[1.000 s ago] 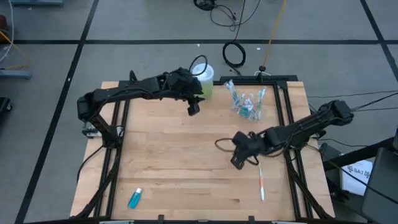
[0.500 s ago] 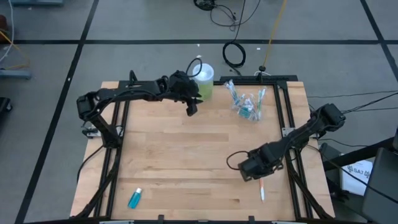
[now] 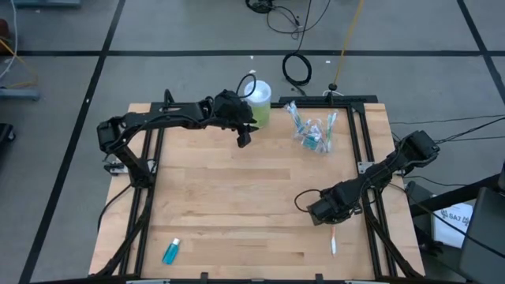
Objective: Pick & Place toothbrushing station
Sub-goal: Put the orange toothbrush into the transparent organizer
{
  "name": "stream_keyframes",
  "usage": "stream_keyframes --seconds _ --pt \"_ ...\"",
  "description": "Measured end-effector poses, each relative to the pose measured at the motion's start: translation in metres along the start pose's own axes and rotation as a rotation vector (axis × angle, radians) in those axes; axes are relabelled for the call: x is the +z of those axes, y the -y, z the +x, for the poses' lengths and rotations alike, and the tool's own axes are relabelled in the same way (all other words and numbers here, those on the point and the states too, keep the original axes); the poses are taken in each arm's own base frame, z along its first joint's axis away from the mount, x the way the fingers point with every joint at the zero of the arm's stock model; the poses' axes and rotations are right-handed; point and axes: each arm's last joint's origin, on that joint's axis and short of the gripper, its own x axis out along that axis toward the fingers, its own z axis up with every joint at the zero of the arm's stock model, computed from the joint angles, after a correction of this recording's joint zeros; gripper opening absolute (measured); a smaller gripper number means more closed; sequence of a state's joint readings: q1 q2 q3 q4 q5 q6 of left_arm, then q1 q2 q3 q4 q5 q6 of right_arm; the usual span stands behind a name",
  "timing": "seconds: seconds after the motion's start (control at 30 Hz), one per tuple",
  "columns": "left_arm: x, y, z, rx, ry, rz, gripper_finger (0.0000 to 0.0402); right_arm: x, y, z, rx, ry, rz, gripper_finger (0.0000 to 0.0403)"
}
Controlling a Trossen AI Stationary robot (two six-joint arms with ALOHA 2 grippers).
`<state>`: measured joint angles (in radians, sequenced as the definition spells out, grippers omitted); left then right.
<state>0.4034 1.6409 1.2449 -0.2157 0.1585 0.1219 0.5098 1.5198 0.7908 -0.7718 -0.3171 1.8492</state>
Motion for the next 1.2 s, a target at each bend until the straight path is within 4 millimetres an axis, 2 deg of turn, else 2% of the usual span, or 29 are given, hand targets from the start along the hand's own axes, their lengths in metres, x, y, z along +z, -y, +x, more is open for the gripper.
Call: stream_keyframes --seconds 0.27,0.37,0.57,0.73,0.87,1.03,1.2 --pt "0.000 0.000 0.000 0.000 0.002 0.003 0.0138 0.007 0.004 0.013 0.032 0.024 -0.008 0.0110" --pt "0.000 0.000 0.000 0.001 0.001 0.004 0.0138 0.008 0.005 0.013 0.029 0.032 -0.009 0.0087" --pt "0.000 0.000 0.000 0.001 0.001 0.004 0.0138 0.008 0.004 0.013 0.037 0.041 -0.071 0.0013" --pt "0.000 0.000 0.000 0.001 0.002 0.005 0.0138 0.007 0.003 0.003 0.128 0.047 -0.130 0.0015" --pt "0.000 0.000 0.000 0.000 0.003 0.006 0.0138 0.007 0.004 -0.017 0.299 0.233 -0.166 0.0007" --pt "0.001 0.004 0.001 -0.007 0.004 0.032 0.0138 0.012 0.015 -0.050 0.487 0.584 -0.248 0.0003" --pt "0.002 0.013 0.002 -0.030 0.005 0.059 0.0138 0.021 0.026 -0.078 0.528 0.980 -0.351 0.0001"
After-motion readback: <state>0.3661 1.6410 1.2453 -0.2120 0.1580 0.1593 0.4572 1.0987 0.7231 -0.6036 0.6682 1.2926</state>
